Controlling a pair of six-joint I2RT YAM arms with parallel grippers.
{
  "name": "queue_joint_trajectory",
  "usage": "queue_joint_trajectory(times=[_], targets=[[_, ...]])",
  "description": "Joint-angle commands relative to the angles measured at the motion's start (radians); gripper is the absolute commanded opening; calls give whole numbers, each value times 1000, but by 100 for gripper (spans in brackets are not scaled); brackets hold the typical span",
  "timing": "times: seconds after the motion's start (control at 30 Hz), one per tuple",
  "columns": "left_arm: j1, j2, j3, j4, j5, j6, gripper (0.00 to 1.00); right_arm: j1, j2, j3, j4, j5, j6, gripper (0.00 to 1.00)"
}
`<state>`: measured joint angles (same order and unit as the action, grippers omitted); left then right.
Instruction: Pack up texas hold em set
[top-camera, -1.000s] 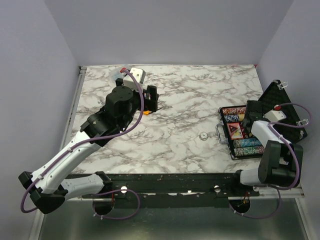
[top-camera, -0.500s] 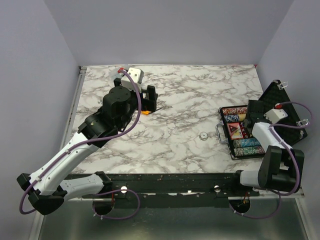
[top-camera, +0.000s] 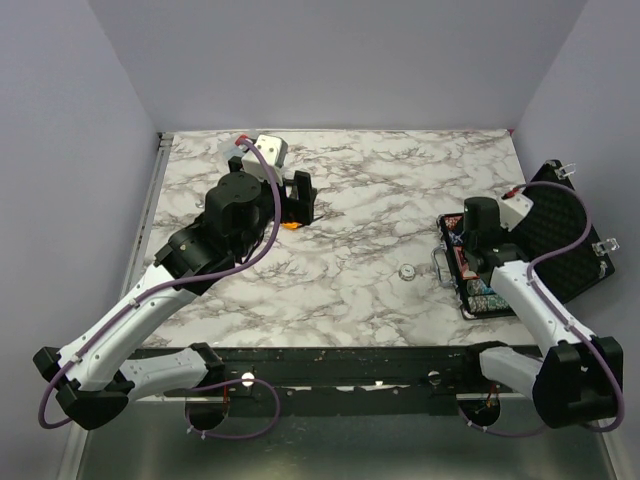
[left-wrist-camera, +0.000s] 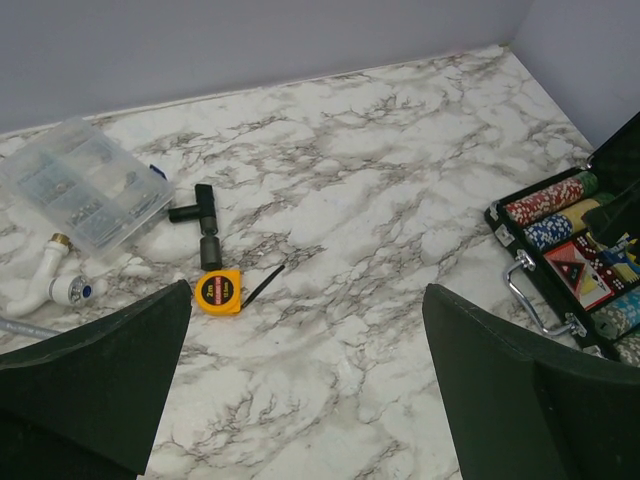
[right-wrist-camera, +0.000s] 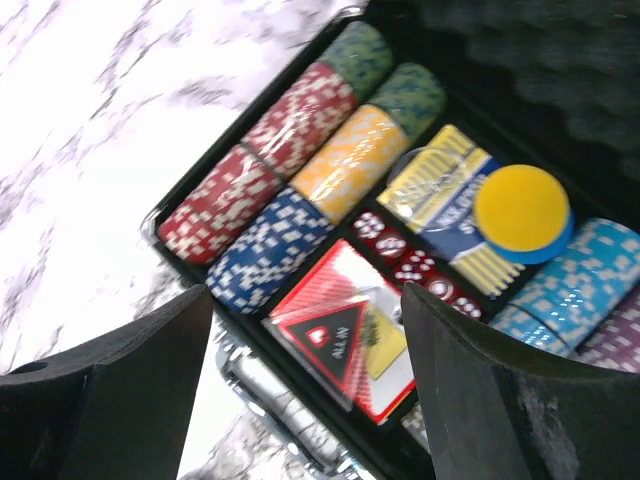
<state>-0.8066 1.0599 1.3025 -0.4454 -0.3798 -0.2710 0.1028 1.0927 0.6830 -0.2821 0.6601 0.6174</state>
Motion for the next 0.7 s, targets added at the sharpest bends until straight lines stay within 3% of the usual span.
queue_joint_trajectory(times=[0.0, 0.1, 0.2, 0.23, 0.4, 0.67], targets=[[-3, 7, 30, -9, 28, -15, 98, 61, 72, 77, -17, -6, -62, 78], [-3, 14, 26, -6, 44, -22, 99, 59, 163, 110, -80, 153, 8, 77], [-5, 17, 28, -10, 34, -19, 98, 51, 235, 121, -131, 317, 85, 67], [-7, 15, 21, -4, 26, -15, 98, 37, 256, 122, -138, 336, 109, 58], [-10, 33, 19, -2, 24, -16, 99, -56, 339, 147, -108, 350, 143, 49], [-36, 64, 24, -9, 55, -31, 99, -98, 466, 199, -138, 422, 182, 45]])
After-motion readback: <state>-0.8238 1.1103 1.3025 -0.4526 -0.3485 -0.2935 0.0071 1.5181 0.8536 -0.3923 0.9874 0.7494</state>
